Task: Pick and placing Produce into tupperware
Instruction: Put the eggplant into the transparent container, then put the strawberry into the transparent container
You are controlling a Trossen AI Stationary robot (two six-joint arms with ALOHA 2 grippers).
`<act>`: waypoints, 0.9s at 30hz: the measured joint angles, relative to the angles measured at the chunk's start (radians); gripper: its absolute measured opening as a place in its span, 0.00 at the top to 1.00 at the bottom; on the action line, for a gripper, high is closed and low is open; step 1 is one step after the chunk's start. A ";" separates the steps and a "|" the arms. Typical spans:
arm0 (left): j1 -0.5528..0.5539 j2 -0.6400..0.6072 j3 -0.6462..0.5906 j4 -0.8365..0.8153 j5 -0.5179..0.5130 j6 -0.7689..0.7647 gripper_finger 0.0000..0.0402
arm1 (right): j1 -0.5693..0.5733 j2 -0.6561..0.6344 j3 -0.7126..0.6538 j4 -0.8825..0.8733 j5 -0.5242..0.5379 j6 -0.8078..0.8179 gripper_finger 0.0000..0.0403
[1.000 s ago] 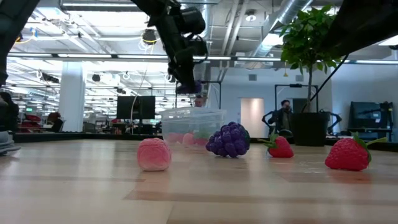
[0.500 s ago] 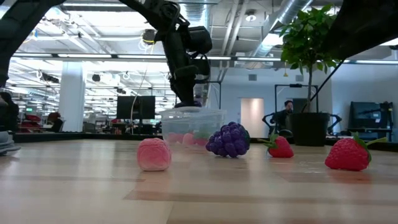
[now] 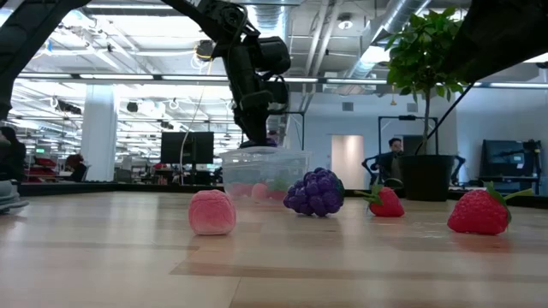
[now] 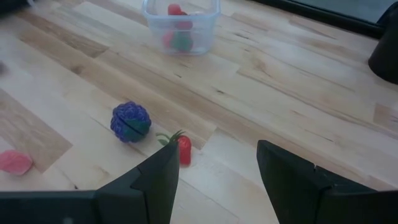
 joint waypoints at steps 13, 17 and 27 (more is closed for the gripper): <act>0.002 0.000 0.042 -0.100 0.036 0.026 0.43 | -0.002 0.000 0.000 0.007 0.000 0.000 0.41; 0.002 0.000 0.125 -0.259 0.076 0.049 0.43 | -0.002 0.000 0.000 0.003 0.000 0.000 0.41; -0.016 -0.201 0.144 -0.366 0.151 0.028 0.42 | -0.002 0.000 0.000 0.010 0.002 0.000 0.41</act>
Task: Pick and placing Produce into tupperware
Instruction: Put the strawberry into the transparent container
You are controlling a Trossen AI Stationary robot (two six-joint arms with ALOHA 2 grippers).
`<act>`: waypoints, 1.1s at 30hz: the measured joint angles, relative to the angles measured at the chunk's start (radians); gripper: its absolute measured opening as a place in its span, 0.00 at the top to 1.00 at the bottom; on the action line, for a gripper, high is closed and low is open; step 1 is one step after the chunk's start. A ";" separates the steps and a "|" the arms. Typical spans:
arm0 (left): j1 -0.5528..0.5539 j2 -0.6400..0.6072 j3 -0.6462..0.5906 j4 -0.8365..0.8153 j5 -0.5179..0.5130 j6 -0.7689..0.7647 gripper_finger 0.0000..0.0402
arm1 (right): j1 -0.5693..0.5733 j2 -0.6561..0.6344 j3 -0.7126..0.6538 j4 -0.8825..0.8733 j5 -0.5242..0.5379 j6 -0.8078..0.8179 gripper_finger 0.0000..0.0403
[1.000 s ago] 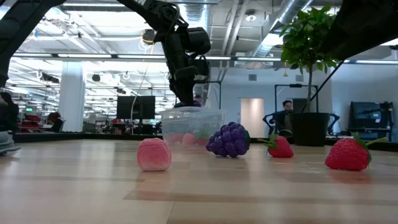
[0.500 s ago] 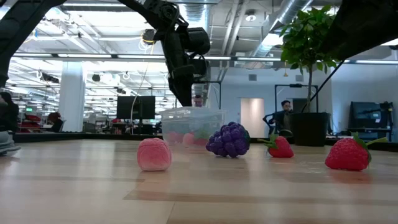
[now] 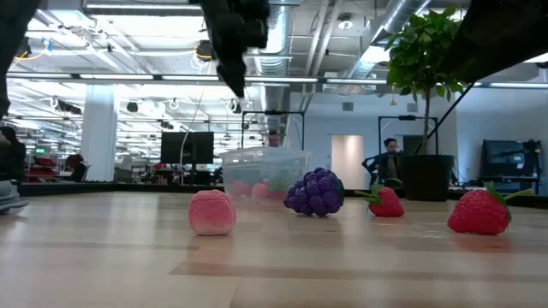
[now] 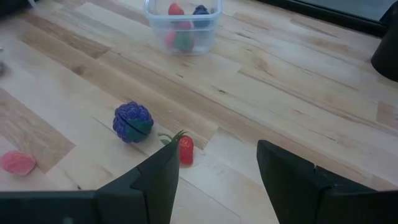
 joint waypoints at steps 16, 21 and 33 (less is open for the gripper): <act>-0.190 -0.632 -0.496 0.191 -0.075 -0.261 0.42 | 0.000 0.000 0.000 -0.019 0.023 -0.009 0.41; -0.303 -0.824 -0.707 0.293 -0.103 -0.409 0.42 | -0.011 0.000 0.000 -0.035 0.044 -0.010 0.41; -0.692 -0.871 -0.868 0.407 -0.098 -0.543 0.42 | -0.080 0.000 0.000 -0.039 0.062 -0.029 0.41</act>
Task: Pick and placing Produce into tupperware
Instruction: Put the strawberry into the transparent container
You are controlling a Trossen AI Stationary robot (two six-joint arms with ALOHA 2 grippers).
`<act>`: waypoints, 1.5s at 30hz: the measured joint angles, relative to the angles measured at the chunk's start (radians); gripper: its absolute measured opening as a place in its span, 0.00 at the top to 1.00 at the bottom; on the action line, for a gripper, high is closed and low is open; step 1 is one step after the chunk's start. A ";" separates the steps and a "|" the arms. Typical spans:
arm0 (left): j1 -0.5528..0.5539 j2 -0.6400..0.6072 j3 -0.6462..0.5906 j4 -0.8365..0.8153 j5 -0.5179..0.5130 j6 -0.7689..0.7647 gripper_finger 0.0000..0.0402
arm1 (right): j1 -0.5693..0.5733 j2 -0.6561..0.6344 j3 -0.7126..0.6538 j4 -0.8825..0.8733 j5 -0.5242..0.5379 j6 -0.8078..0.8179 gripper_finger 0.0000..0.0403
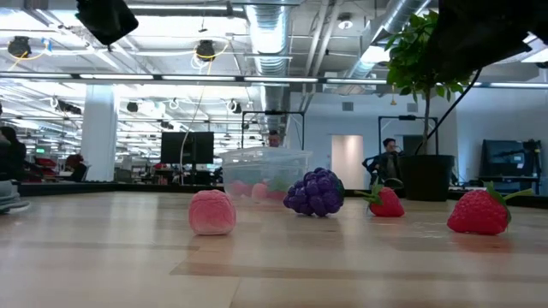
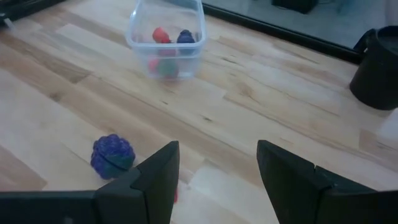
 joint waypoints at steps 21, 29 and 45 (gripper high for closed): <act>-0.200 0.381 0.000 0.220 0.239 0.020 0.43 | 0.028 -0.005 0.000 0.046 0.000 -0.059 0.41; -0.298 0.490 0.004 0.374 0.174 -0.138 0.43 | 0.097 -0.006 0.000 0.016 -0.003 -0.060 0.41; -0.470 0.734 0.134 0.352 0.023 -0.265 0.43 | 0.199 -0.006 0.000 -0.017 -0.004 -0.051 0.41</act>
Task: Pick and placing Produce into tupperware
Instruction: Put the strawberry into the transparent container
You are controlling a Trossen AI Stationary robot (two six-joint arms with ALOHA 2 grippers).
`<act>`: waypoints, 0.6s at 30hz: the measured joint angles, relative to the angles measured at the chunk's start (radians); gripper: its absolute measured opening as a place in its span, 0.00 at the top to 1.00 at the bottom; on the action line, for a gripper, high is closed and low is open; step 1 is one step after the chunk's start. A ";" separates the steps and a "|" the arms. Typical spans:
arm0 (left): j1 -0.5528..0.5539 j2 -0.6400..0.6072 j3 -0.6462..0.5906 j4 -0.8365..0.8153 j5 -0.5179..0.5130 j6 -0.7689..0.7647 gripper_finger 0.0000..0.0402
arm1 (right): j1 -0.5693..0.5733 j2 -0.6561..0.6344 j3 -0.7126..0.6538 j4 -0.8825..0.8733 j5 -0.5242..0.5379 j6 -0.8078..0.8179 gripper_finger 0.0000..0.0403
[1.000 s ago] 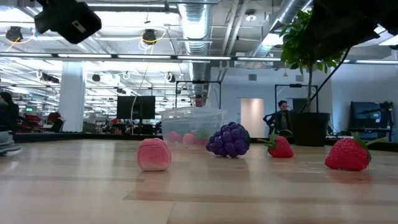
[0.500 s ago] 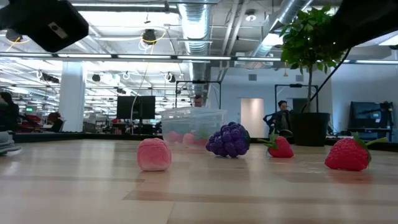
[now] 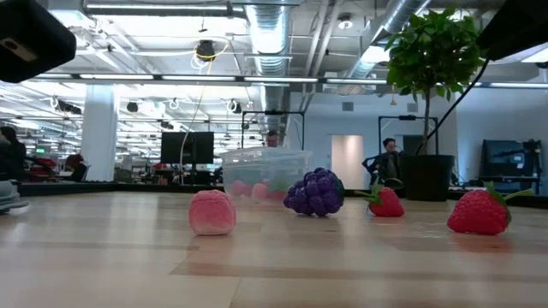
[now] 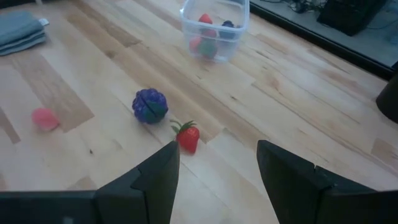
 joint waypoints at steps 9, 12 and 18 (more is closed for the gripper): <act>-0.033 0.007 0.005 -0.026 -0.077 0.007 0.43 | 0.008 0.000 0.000 -0.008 0.000 0.000 0.41; -0.035 0.007 0.005 -0.021 -0.082 0.013 0.43 | 0.007 0.000 0.000 -0.008 0.000 0.000 0.41; -0.035 0.007 0.001 -0.011 -0.082 0.042 0.43 | 0.009 0.000 0.000 -0.007 0.000 0.000 0.41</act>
